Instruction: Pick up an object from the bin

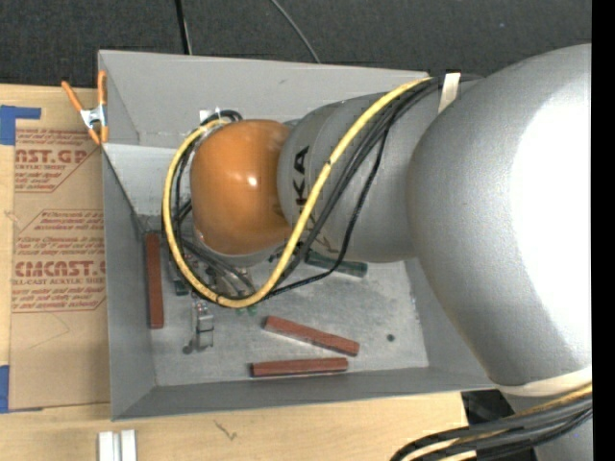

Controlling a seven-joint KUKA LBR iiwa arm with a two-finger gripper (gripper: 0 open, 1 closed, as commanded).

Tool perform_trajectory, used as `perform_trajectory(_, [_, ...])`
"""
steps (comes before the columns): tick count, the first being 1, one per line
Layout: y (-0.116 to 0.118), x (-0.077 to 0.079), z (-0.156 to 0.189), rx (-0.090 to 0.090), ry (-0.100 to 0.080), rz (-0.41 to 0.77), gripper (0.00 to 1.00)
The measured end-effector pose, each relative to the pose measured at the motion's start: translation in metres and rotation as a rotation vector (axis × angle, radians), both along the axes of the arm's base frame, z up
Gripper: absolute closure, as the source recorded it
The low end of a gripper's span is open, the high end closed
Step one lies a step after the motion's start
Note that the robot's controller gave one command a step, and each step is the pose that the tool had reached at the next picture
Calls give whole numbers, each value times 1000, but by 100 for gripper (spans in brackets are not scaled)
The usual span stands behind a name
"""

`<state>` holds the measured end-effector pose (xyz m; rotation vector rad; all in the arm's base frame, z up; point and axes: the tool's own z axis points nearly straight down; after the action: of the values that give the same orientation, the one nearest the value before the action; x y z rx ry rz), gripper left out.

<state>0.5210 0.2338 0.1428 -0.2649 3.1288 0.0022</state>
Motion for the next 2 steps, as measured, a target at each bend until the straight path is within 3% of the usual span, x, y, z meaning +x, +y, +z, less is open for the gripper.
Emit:
perform_trajectory(1, [0, 0, 0, 0, 1, 0, 0])
perform_trajectory(2, [6, 7, -41, 2, -3, -53, 0])
